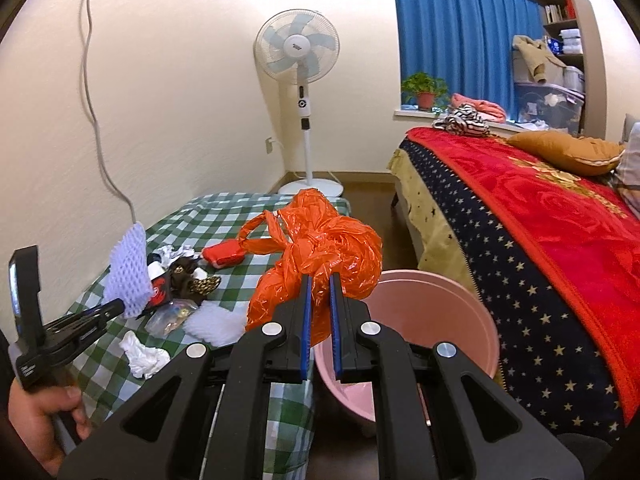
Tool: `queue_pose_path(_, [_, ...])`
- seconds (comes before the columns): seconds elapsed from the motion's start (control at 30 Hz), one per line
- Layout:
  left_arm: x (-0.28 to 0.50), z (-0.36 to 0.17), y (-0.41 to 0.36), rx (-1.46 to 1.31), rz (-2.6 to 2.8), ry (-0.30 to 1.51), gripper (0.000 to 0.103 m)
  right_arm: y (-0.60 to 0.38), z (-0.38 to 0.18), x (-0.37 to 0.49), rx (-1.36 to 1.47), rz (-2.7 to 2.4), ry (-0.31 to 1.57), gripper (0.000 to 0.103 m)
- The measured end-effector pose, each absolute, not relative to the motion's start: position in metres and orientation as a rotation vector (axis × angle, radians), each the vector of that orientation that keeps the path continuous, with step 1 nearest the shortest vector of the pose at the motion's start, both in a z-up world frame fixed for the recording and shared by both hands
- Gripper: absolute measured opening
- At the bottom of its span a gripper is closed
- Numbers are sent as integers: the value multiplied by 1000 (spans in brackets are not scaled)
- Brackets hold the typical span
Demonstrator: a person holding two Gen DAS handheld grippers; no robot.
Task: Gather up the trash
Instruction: 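Carry the orange bag and lavender foam net over the pink bin with both tools, then open both tools to drop the bag and foam net into the pink bin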
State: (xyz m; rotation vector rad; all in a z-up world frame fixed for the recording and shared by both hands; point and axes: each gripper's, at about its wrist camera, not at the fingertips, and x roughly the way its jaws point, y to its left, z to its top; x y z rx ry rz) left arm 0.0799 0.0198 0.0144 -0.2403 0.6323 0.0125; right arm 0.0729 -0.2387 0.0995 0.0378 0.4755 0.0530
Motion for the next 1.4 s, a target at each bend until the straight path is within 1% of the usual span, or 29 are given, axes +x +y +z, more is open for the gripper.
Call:
queue_pose_path(0.23, [71,30,-2,-195,-81,588,9,-251,100,71,50,-10,483,9])
queue_pose_path(0.73, [86,33,-79,-96,-289,602,9,-295,98,80,126,-210,453,9])
queue_pose_path(0.93, [95,36,-122,-46,-385,588,9,-313,93,86,161,-270,458,9])
queue_pose_path(1.2, [110,31,-167,-20,-518,599,9,-331,87,96,220,-318,472,9])
queue_pose_path(1.4, [120,21,-185,-6,-580,632,9,-334,84,100,235,-332,474,9])
